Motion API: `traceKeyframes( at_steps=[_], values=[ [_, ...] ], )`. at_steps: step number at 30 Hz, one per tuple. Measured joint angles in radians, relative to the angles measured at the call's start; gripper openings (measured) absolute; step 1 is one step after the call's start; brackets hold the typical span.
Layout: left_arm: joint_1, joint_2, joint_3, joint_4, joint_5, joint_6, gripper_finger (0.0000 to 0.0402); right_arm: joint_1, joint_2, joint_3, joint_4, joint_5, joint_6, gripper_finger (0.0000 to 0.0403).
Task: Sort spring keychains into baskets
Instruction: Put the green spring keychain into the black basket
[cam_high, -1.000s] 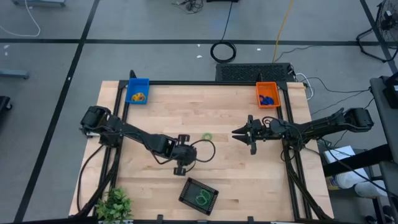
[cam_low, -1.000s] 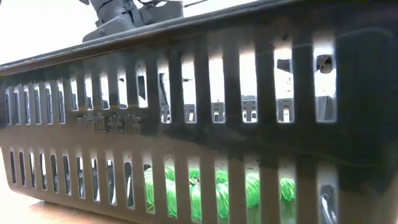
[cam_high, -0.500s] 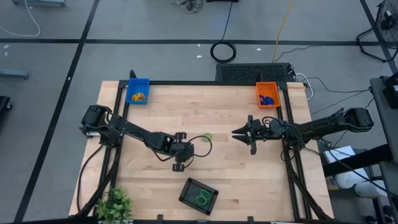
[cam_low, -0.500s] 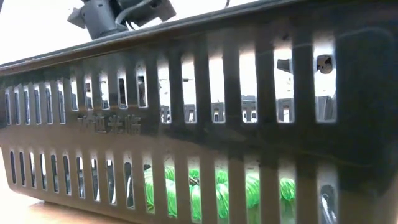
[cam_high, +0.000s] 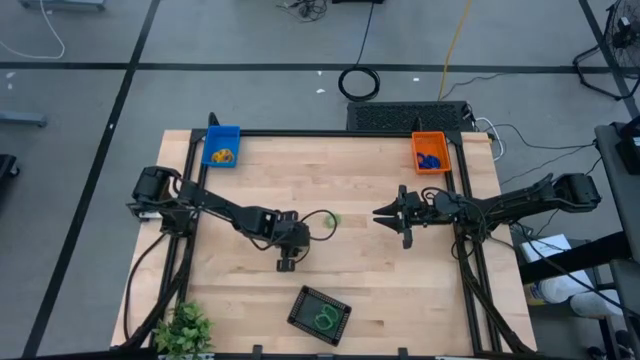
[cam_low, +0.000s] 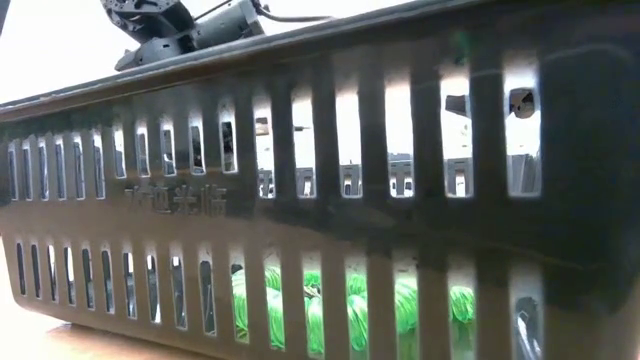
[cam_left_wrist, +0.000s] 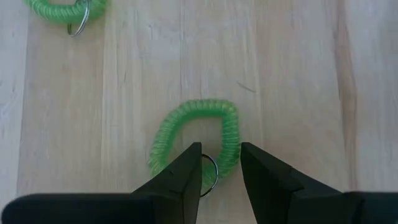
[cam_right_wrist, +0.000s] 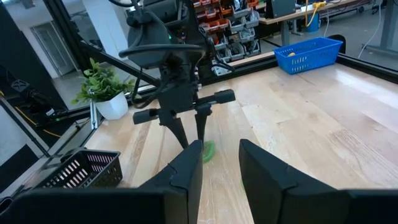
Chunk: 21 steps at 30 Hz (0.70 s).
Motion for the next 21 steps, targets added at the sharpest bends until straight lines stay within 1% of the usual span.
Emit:
traceKeyframes(
  at_steps=[6, 13, 16, 21],
  values=[
    [0.002, 0.005, -0.001, 0.021, -0.013, 0.021, 0.0117, 0.000, 0.000, 0.000, 0.000, 0.000, 0.000, 0.0091],
    [0.023, 0.069, 0.004, 0.068, -0.011, 0.020, 0.0117, 0.000, 0.000, 0.000, 0.000, 0.000, 0.000, 0.0091],
    [0.043, 0.092, 0.004, 0.078, -0.001, 0.002, 0.0117, 0.000, 0.000, 0.000, 0.001, 0.000, 0.000, 0.0091],
    [0.055, 0.097, 0.004, 0.090, 0.004, -0.021, 0.0117, 0.000, 0.000, 0.000, 0.001, 0.000, 0.000, 0.0091]
  ],
)
